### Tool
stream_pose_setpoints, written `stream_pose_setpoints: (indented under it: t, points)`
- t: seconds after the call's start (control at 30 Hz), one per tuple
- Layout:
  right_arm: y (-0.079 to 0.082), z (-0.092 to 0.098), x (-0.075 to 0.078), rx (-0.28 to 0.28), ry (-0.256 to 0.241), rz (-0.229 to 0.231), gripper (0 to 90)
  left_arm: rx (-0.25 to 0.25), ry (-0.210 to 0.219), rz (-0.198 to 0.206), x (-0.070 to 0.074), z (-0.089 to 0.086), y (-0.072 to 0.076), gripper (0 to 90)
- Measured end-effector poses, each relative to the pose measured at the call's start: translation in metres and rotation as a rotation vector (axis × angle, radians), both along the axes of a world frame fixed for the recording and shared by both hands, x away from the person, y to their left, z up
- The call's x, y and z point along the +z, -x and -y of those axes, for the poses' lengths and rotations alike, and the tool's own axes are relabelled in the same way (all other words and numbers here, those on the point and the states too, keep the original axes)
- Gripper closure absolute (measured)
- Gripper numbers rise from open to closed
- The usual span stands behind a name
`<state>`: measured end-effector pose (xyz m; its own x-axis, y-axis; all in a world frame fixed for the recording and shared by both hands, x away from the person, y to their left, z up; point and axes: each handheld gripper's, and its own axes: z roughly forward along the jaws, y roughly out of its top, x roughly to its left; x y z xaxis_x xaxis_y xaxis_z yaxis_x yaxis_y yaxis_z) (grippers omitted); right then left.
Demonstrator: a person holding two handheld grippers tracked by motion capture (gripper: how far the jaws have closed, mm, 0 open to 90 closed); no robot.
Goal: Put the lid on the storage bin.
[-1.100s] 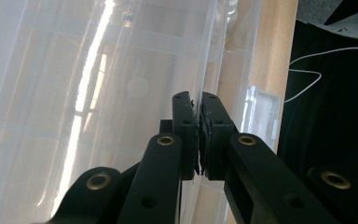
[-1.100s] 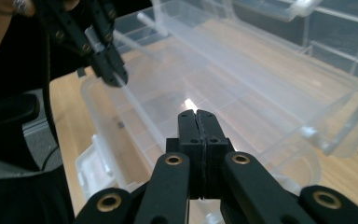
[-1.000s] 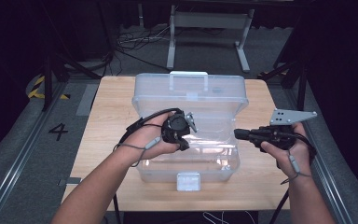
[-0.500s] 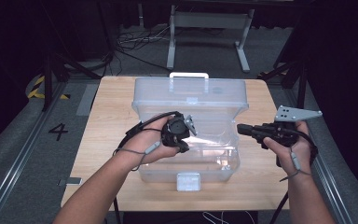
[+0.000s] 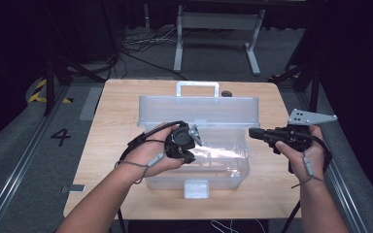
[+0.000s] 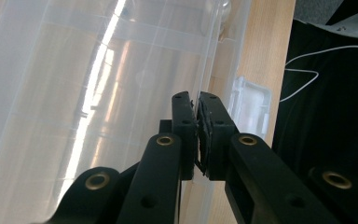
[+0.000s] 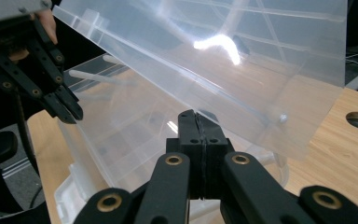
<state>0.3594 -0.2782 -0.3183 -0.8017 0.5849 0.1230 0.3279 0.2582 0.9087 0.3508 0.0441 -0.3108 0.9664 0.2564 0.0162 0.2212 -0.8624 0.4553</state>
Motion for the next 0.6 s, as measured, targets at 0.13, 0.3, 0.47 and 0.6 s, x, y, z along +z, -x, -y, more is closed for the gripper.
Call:
stream_pose_setpoints:
  t: [0.13,0.3,0.47,0.6]
  points:
    - [0.0,0.0,0.0,0.001,0.001,0.0,90.0,0.007,0.017,0.004,0.003,-0.004,0.001,85.4]
    - [0.0,0.0,0.0,0.002,0.003,0.001,90.0,0.033,0.081,0.001,0.013,-0.022,-0.003,86.5]
    - [0.0,0.0,0.0,0.001,0.004,0.001,90.0,0.058,0.135,0.001,0.021,-0.038,-0.002,87.1]
    - [0.0,0.0,0.0,0.0,0.01,0.006,90.0,0.082,0.17,0.006,0.024,-0.051,-0.001,87.4]
